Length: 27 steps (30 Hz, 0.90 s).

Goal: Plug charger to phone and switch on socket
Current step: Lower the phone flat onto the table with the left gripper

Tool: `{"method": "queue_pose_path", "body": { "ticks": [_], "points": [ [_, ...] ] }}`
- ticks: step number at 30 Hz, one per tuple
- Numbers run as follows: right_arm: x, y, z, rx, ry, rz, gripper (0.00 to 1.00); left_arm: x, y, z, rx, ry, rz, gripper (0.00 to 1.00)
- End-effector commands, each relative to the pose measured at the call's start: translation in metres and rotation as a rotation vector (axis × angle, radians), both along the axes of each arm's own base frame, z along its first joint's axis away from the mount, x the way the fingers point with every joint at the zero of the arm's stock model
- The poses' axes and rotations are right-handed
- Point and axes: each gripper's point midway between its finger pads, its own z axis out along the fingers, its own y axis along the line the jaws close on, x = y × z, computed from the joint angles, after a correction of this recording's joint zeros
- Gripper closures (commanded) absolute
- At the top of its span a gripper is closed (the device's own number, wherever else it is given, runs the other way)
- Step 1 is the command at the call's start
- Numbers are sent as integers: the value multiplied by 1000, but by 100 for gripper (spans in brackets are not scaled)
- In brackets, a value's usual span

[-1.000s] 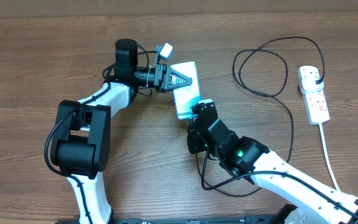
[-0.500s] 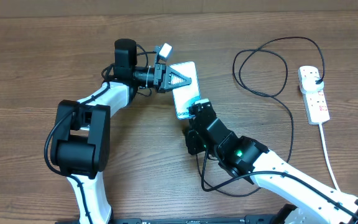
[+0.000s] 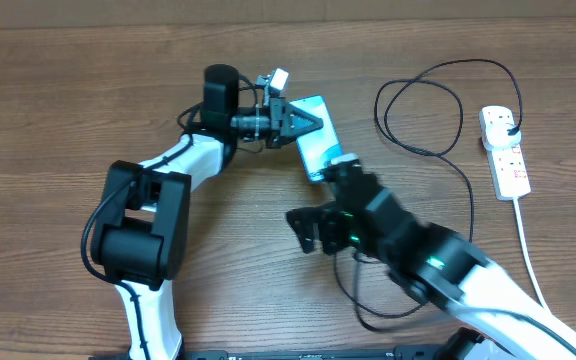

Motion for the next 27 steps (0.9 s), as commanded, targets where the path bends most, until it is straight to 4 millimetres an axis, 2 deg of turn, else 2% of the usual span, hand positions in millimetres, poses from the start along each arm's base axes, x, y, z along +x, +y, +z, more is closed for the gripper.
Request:
{"method": "queue_pose_path", "body": {
  "ticks": [1,3,5,8,10,13,16,22,27],
  "points": [
    [-9,-29,61,108,-115,-47,0,13,-47,27,30,-76,53,96],
    [-15,-53,76,116,-164,-102,0,12,-61,30,81,-141,33,96],
    [-20,-75,86,108,-211,-163,0,8,-66,21,176,-176,10,95],
    [-28,-103,94,84,-269,-242,0,-8,-52,-13,407,-201,-48,94],
    [-31,-109,96,82,-280,-256,0,-23,-39,-31,500,-181,-103,96],
    [-30,-108,96,88,-281,-258,0,-40,-21,-46,550,-175,-187,96],
    [-25,-103,92,104,-258,-273,0,-43,-8,-55,567,-162,-214,96],
    [-17,-87,76,166,-136,-319,0,-37,-10,-52,449,-182,-234,96],
    [-12,-76,56,121,-70,-296,0,-35,-11,-70,448,-156,-241,96]
  ]
}}
